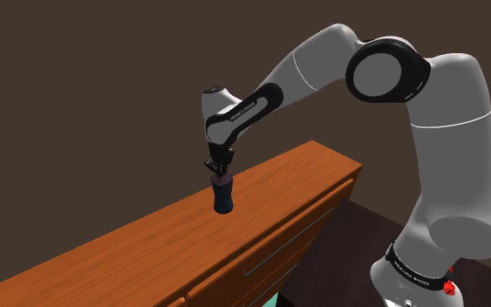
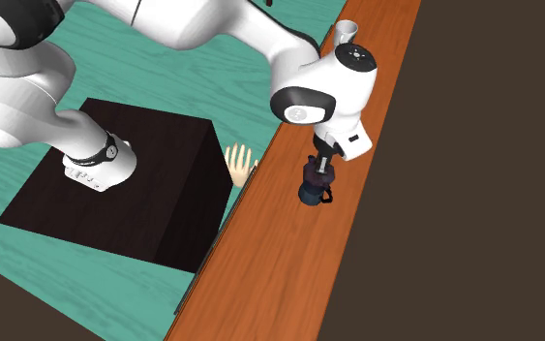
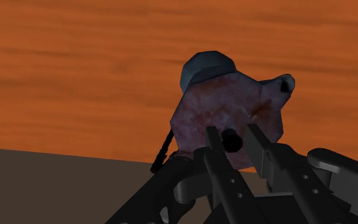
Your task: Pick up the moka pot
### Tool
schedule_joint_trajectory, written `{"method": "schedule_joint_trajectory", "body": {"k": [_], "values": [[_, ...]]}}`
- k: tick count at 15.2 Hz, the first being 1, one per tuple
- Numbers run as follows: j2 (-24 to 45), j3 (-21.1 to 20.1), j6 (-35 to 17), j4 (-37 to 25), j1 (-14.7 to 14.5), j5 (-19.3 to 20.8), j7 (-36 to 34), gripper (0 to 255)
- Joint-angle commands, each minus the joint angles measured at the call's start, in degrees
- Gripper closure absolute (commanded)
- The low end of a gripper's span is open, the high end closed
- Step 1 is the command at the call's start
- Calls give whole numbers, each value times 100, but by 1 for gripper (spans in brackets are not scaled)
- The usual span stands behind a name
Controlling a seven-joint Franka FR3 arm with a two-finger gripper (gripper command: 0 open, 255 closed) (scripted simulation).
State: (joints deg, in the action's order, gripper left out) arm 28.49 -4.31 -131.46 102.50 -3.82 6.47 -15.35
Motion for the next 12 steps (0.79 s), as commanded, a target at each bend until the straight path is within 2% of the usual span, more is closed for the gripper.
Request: {"method": "schedule_joint_trajectory", "body": {"k": [1, 12], "values": [[-53, -3, 55, 0, 7, -8, 12, 255], [-499, -40, 722, -224, 26, -82, 84, 255]]}}
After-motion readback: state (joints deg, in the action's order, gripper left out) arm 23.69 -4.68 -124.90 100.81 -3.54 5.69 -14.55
